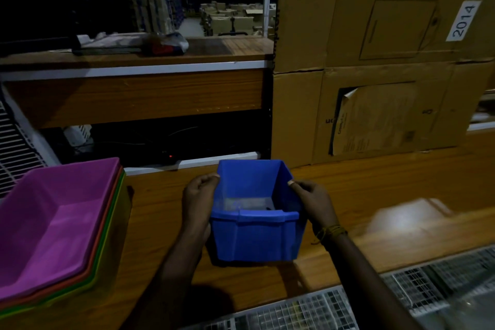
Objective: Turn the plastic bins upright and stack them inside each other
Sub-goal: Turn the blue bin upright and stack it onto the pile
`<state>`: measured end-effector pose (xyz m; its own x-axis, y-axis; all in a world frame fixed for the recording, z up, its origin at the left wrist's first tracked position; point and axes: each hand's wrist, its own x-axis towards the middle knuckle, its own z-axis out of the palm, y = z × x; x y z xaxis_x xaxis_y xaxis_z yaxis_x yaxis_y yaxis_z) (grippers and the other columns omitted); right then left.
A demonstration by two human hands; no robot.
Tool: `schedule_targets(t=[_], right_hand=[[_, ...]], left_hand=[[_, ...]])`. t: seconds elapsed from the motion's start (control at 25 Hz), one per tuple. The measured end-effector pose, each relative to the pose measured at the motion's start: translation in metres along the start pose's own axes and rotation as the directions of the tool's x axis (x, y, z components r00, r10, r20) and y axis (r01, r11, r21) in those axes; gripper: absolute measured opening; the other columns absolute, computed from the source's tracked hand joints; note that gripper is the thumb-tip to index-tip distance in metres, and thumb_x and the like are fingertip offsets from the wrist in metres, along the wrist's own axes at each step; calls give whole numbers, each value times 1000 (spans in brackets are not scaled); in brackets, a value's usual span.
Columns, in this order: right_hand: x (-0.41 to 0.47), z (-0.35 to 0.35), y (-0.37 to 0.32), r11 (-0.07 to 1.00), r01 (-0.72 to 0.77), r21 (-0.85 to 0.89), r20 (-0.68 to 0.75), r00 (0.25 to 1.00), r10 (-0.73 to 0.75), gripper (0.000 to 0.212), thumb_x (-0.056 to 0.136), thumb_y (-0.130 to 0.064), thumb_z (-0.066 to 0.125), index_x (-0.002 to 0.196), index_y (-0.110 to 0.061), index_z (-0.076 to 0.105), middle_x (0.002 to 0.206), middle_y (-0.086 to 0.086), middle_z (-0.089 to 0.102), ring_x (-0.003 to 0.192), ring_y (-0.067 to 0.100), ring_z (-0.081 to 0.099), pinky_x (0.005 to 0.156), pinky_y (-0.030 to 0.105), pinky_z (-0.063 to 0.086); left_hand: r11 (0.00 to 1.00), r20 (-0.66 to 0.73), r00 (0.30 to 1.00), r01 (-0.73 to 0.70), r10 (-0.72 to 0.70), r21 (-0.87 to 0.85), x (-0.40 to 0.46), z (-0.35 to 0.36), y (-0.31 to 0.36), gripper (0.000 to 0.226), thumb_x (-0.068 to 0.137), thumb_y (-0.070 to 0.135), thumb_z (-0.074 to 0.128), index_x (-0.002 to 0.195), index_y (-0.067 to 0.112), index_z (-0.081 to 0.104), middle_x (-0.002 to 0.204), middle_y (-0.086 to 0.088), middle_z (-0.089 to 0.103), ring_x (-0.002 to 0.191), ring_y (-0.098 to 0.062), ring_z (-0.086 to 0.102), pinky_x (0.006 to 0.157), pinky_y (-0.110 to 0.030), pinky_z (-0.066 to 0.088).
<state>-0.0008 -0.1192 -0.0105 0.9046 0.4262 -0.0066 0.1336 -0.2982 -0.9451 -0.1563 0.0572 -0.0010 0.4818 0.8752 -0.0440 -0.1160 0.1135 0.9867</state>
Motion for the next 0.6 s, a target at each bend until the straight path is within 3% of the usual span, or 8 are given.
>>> schedule_targets(t=[0.12, 0.24, 0.4, 0.44, 0.52, 0.6], right_hand=[[-13, 11, 14, 999, -8, -39, 11, 1000, 9, 35, 90, -32, 65, 118, -11, 69, 126, 9, 65, 115, 26, 60, 90, 38, 50], [-27, 21, 27, 999, -9, -54, 17, 1000, 10, 34, 91, -26, 65, 121, -10, 66, 129, 10, 63, 109, 17, 56, 85, 32, 46], [-37, 30, 41, 993, -12, -118, -4, 1000, 12, 33, 90, -28, 65, 121, -17, 65, 130, 8, 60, 112, 21, 58, 90, 43, 54], [-38, 32, 42, 988, -4, -156, -8, 1000, 2, 33, 89, -30, 65, 121, -20, 64, 130, 7, 60, 114, 22, 58, 92, 47, 55], [-39, 36, 44, 966, 31, -257, -17, 999, -37, 35, 88, -32, 65, 121, -21, 64, 129, 7, 59, 117, 24, 57, 93, 48, 54], [-39, 40, 43, 935, 46, -352, -41, 997, -65, 37, 89, -32, 64, 124, -20, 63, 132, 10, 54, 122, 26, 51, 98, 45, 51]], left_hand=[[993, 1, 999, 39, -39, 109, 1, -10, -21, 10, 90, 29, 64, 95, 23, 69, 103, -4, 71, 91, -26, 68, 75, -45, 58], [972, -13, 995, 103, -102, 213, -5, -16, -35, 10, 91, 32, 63, 95, 24, 68, 105, -3, 69, 91, -25, 66, 82, -50, 57], [943, 26, 994, 95, -109, 318, -11, -23, -48, 8, 92, 31, 61, 95, 27, 67, 109, -5, 69, 91, -22, 65, 72, -33, 52], [897, 20, 998, 48, -63, 439, -13, -24, -51, 9, 91, 34, 61, 97, 31, 66, 114, -4, 68, 95, -22, 64, 71, -28, 47], [699, 36, 996, -81, 79, 711, -19, -22, -55, 16, 89, 39, 60, 105, 36, 64, 125, -3, 61, 111, -25, 57, 79, -25, 37], [583, 87, 984, -161, 153, 796, -30, -17, -56, 22, 89, 39, 61, 110, 38, 62, 130, -2, 53, 119, -27, 48, 83, -27, 32]])
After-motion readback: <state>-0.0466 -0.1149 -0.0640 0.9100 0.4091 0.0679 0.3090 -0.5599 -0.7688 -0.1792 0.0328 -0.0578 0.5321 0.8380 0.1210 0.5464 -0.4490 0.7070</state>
